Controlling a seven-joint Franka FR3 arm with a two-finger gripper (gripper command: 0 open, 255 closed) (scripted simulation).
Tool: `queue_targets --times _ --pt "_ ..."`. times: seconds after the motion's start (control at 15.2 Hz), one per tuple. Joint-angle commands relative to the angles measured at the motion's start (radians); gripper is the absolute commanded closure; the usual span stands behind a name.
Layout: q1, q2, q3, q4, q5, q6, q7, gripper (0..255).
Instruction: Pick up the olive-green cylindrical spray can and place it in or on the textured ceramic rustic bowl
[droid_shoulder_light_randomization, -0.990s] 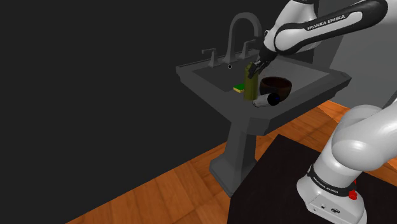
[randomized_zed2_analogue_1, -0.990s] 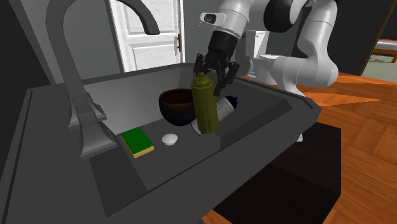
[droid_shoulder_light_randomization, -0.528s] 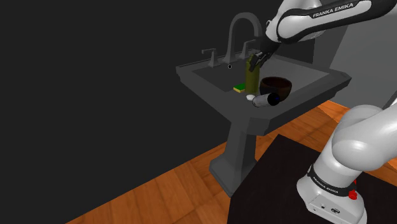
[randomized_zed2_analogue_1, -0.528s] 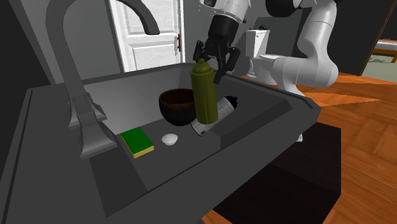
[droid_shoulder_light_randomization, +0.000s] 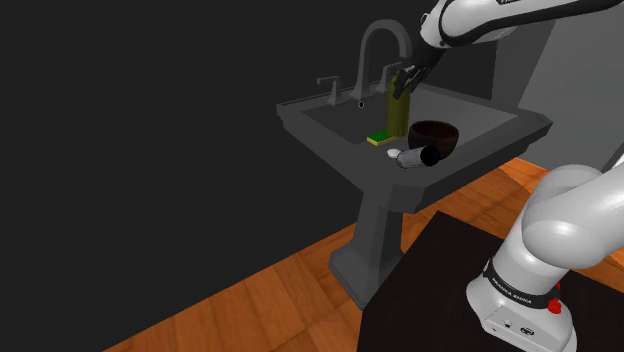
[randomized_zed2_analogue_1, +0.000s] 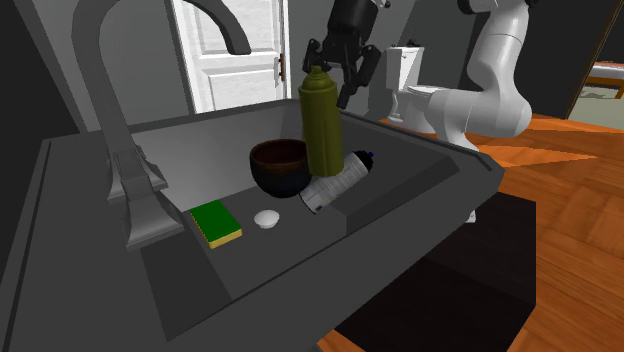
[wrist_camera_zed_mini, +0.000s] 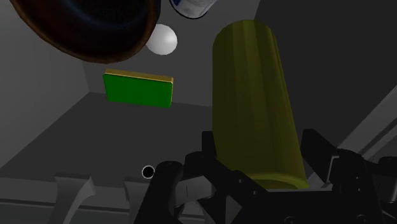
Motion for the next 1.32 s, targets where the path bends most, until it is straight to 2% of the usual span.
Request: queue_targets --times 0.0,0.46,0.86,1.25 --pt "0.000 -0.007 0.004 0.023 0.002 -0.028 0.000 255" --pt "0.007 -0.002 0.016 0.113 0.012 -0.114 -0.001 255" --pt "-0.013 0.000 -0.107 0.192 0.008 -0.175 -0.149 255" --pt "-0.011 0.039 -0.242 0.310 0.019 -0.237 -0.298 255"
